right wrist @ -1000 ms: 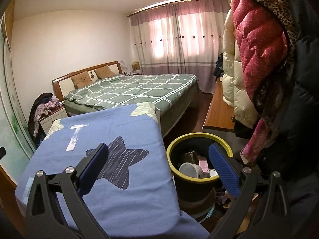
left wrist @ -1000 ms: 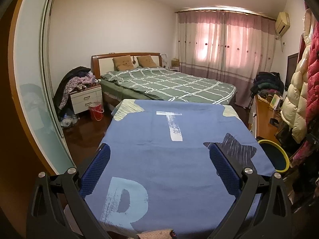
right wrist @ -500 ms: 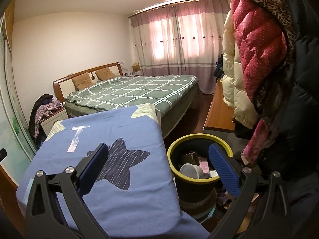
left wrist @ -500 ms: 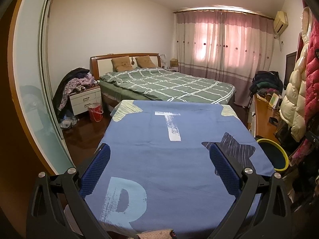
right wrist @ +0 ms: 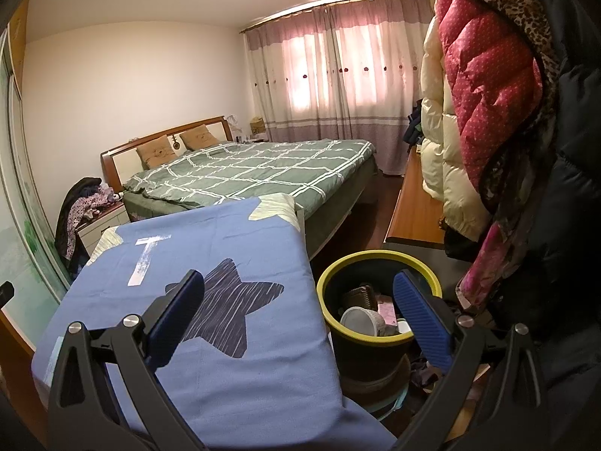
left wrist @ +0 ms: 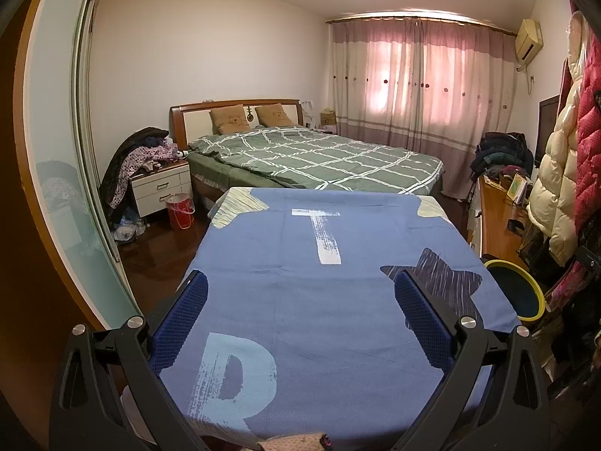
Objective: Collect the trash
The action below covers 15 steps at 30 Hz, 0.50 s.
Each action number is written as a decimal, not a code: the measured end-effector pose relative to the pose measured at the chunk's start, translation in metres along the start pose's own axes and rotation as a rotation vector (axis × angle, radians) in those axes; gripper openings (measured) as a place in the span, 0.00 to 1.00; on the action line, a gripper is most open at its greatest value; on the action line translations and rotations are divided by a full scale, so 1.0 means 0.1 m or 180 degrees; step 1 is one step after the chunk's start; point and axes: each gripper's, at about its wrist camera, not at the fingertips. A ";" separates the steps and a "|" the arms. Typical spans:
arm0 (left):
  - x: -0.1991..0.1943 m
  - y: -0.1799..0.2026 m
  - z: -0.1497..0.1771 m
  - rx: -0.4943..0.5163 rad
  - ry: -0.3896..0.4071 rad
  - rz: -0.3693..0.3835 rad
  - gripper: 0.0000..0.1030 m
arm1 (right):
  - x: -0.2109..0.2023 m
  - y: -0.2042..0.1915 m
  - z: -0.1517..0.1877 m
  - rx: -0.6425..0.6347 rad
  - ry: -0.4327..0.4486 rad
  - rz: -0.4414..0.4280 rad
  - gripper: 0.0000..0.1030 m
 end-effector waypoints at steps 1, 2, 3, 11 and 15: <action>0.01 0.00 0.00 0.0002 -0.0003 0.0000 0.95 | 0.00 0.00 0.00 -0.0001 -0.0002 -0.0001 0.93; 0.01 0.00 0.00 0.0002 -0.0005 0.0000 0.95 | 0.01 0.00 0.00 0.0000 -0.0002 0.0001 0.93; 0.02 0.00 0.00 0.0003 -0.0007 0.0000 0.95 | 0.01 0.00 0.00 0.0001 -0.0004 0.0002 0.93; 0.05 0.01 0.03 0.0010 -0.0024 0.0013 0.95 | 0.01 0.00 0.00 0.0005 -0.0001 -0.0004 0.93; 0.06 0.01 0.04 0.0016 -0.0027 0.0015 0.95 | 0.01 0.00 0.00 0.0006 -0.0005 -0.0002 0.93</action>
Point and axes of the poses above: each gripper's, at about its wrist camera, not at the fingertips, and x roughly the way its jaws point, y to its right, z to its underside, and after that the axes turned 1 degree about -x, right-handed
